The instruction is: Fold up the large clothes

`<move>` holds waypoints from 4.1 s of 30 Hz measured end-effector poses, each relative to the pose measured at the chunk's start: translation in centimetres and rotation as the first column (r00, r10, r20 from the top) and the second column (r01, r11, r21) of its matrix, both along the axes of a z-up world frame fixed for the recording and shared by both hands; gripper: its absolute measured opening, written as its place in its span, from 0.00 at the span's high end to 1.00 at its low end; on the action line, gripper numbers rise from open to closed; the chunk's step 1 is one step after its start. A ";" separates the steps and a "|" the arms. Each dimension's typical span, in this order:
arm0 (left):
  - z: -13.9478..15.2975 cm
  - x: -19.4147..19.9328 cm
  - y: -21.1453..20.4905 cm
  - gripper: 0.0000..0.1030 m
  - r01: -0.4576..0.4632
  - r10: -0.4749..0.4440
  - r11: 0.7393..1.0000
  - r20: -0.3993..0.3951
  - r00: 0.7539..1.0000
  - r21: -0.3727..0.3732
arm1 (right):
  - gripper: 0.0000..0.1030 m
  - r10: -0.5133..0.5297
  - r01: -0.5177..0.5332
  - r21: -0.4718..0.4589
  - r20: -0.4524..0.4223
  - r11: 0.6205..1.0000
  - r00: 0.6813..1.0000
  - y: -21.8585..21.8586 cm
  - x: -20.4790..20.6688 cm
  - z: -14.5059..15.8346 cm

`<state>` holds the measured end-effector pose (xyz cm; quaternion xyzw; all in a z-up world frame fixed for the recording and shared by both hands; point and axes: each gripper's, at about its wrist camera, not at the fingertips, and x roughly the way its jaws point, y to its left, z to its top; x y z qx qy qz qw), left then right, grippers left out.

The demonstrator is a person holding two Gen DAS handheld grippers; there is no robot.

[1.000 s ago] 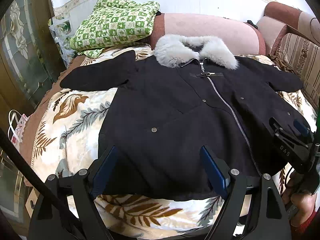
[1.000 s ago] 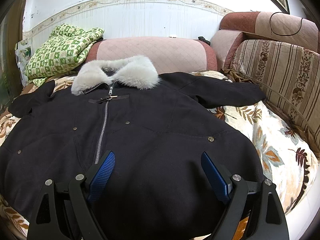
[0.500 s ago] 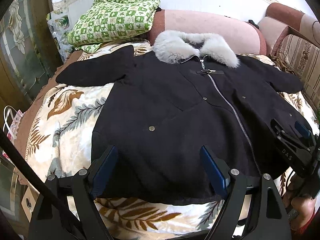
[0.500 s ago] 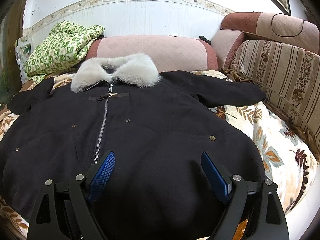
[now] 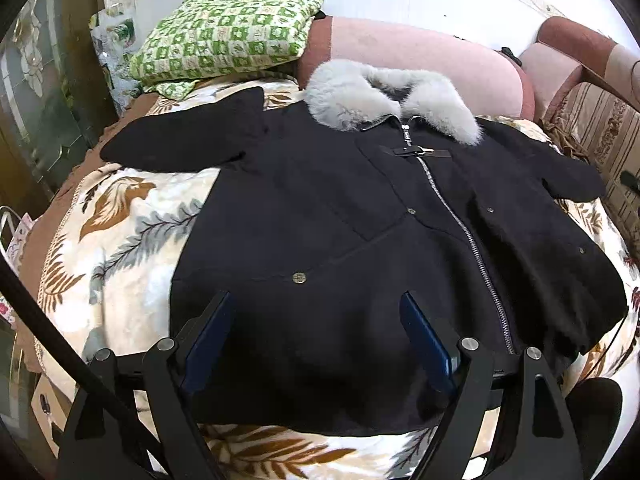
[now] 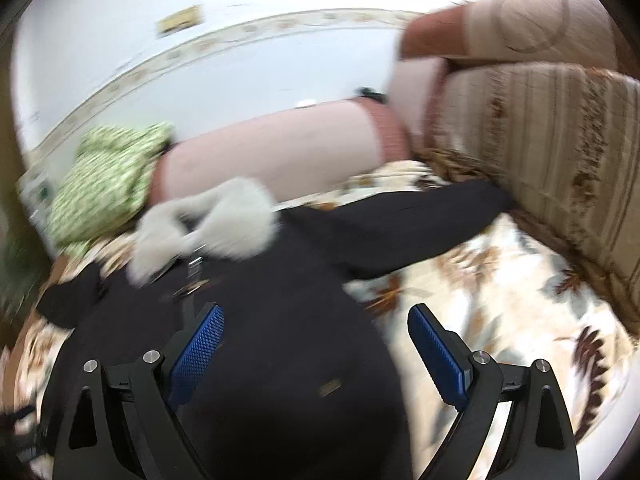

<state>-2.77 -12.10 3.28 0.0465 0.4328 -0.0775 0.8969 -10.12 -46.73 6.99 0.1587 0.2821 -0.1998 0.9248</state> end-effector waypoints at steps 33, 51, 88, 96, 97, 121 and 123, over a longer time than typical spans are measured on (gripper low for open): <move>-6.6 15.9 -2.1 0.19 0.008 -0.042 0.970 -0.133 0.990 -0.242 | 0.84 -0.387 0.435 0.259 -0.217 0.862 0.896 -35.2 15.5 -10.9; -4.5 15.7 2.7 0.19 -0.120 0.094 0.943 -0.098 0.991 -0.311 | 0.89 0.285 -0.277 0.076 -0.135 0.958 0.949 -2.0 24.1 2.0; 0.4 15.1 13.2 0.19 -0.437 0.483 0.844 0.086 0.872 -0.312 | 0.95 0.561 -0.668 -0.048 -0.501 0.742 0.659 25.7 29.3 -5.0; 0.4 15.3 14.1 0.19 -0.446 0.492 0.839 0.085 0.866 -0.312 | 0.94 0.685 -0.721 0.149 -0.488 0.676 0.541 33.0 34.3 -9.7; 0.4 15.4 14.5 0.19 -0.450 0.496 0.834 0.079 0.864 -0.320 | 0.94 0.685 -0.708 0.177 -0.492 0.683 0.538 32.9 34.7 -10.8; -1.0 15.3 14.3 0.19 -0.476 0.504 0.832 0.033 0.863 -0.284 | 0.31 0.167 -0.042 0.238 -0.535 0.970 0.828 -4.1 4.6 -10.6; -0.9 15.0 14.3 0.19 -0.470 0.496 0.837 0.027 0.868 -0.279 | 0.30 0.102 -0.009 0.169 -0.555 0.986 0.825 -4.0 3.6 -9.6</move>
